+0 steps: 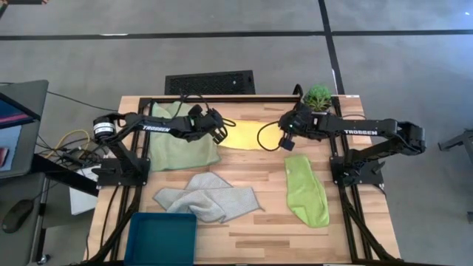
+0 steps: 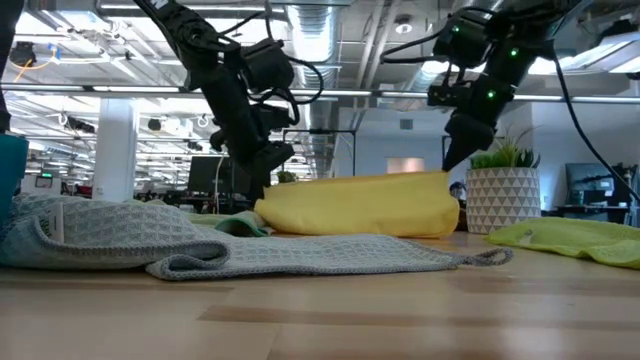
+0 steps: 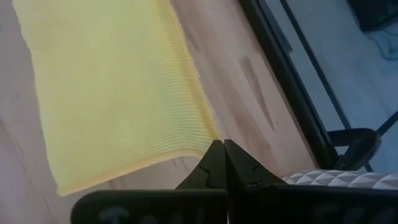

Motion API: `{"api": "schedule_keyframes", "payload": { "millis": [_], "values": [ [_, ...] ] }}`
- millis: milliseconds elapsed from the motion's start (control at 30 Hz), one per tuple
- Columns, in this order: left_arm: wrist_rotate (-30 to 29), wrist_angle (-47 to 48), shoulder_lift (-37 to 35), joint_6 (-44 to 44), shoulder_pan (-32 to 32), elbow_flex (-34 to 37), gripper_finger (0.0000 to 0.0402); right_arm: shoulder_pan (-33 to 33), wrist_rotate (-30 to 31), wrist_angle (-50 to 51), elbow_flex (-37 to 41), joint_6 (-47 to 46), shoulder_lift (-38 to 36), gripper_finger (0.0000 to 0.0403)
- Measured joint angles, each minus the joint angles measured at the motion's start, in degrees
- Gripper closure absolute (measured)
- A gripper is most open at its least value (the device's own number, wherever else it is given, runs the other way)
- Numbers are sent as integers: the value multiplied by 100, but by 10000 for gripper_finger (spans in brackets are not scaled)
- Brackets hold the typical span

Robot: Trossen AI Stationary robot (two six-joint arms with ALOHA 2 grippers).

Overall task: Fold microfiber towels
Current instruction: Fold the yellow microfiber cloth

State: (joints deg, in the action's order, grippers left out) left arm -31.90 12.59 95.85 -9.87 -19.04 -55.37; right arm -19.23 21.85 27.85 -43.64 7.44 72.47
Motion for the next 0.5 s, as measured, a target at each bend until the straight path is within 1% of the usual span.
{"api": "schedule_keyframes", "payload": {
  "millis": [133, 267, 367, 500],
  "values": [
    [-22, -17, -4, -71, -3, 0, 395, -62, -238, 13, 2, 11, 2, 394],
    [-157, -29, -4, -3, -5, 0, 378, -87, -291, -11, 2, 10, 2, 377],
    [-166, -36, -4, 11, -5, -1, 357, -101, -286, -80, 2, 10, 2, 361],
    [-179, -51, -4, 11, -10, 0, 317, -118, -269, -123, 2, 9, 2, 337]
  ]
}}
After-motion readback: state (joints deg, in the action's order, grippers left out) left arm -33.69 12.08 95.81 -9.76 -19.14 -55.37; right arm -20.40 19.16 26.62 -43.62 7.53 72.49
